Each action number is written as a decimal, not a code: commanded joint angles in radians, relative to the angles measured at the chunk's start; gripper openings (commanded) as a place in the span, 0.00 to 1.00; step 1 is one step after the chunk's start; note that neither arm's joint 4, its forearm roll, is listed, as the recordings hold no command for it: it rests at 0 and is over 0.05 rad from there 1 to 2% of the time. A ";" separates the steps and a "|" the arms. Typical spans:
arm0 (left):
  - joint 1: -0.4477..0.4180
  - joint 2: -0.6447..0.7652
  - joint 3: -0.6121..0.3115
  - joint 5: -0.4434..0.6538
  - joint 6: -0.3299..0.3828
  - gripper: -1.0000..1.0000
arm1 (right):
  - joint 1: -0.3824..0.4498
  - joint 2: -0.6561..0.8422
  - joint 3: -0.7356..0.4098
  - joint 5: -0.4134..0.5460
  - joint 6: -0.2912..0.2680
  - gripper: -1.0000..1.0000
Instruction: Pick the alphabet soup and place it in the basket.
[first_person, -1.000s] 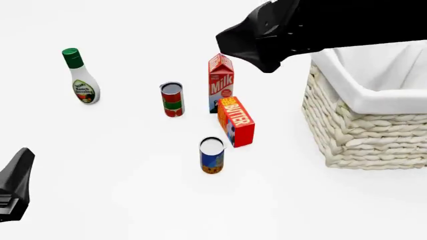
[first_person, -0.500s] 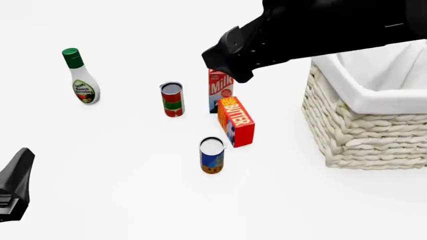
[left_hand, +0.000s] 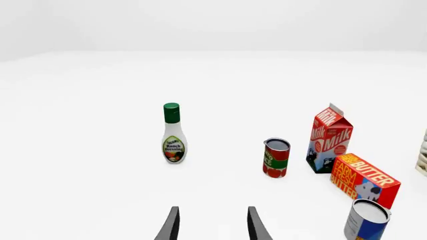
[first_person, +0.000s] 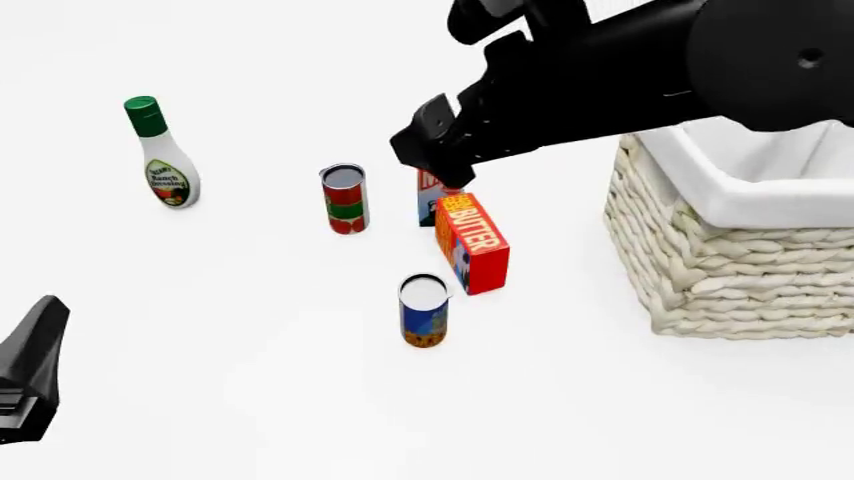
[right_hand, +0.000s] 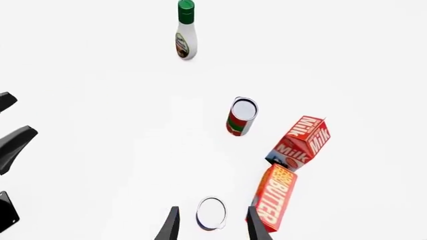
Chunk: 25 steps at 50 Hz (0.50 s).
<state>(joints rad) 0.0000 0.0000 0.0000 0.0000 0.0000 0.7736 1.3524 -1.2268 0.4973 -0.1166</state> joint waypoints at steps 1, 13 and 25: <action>0.000 0.000 0.000 0.000 0.000 1.00 | 0.001 0.048 0.024 -0.047 0.021 1.00; 0.000 0.000 0.000 0.000 0.000 1.00 | -0.020 0.099 0.050 -0.099 0.013 1.00; 0.000 0.000 0.000 0.000 0.000 1.00 | -0.017 0.155 0.069 -0.145 0.042 1.00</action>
<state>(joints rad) 0.0000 0.0000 0.0000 0.0000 0.0000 0.7557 1.4639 -1.1748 0.3898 -0.0955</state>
